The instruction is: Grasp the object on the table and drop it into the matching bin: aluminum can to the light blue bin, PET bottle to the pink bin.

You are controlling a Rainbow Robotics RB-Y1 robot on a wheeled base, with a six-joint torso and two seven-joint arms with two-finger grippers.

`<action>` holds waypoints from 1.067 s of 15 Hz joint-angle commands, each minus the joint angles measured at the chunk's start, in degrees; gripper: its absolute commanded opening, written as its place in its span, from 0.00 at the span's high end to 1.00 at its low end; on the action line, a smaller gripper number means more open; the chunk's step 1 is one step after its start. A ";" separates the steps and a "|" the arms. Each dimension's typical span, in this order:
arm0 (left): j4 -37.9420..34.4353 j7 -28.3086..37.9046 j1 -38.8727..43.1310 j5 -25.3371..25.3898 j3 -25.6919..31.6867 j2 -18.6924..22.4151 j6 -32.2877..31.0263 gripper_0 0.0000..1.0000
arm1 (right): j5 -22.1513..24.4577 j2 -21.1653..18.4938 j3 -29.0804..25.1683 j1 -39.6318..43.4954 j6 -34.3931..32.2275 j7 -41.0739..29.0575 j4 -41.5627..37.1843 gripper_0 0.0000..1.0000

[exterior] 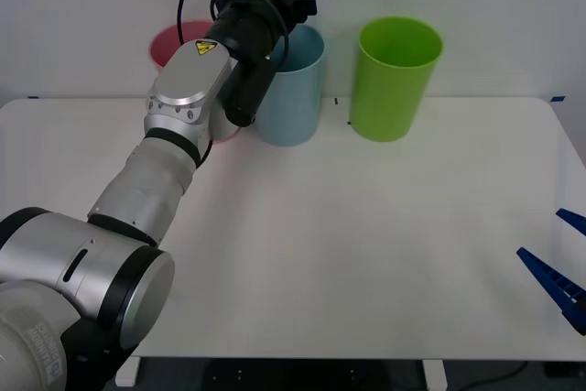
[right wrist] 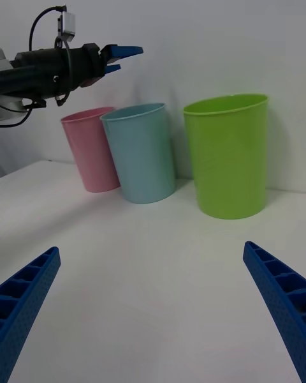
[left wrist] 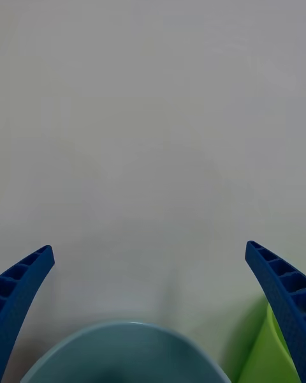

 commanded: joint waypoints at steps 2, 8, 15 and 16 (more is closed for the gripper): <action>-0.01 -0.11 0.26 0.93 0.00 0.09 -0.36 0.00 | 0.00 0.00 0.00 0.00 0.00 -0.01 0.00 0.00; -0.54 -1.43 0.96 7.78 -1.84 2.03 -2.12 0.00 | 0.00 0.00 0.00 0.00 0.00 -0.01 0.00 0.00; -12.31 -1.78 10.36 13.67 -4.65 6.86 -5.37 0.00 | 0.00 0.00 0.00 0.00 0.00 -0.01 0.00 0.00; -14.69 -1.78 12.30 14.02 -4.65 7.56 -5.63 0.00 | 0.00 0.00 0.00 0.00 0.00 -0.01 0.00 0.00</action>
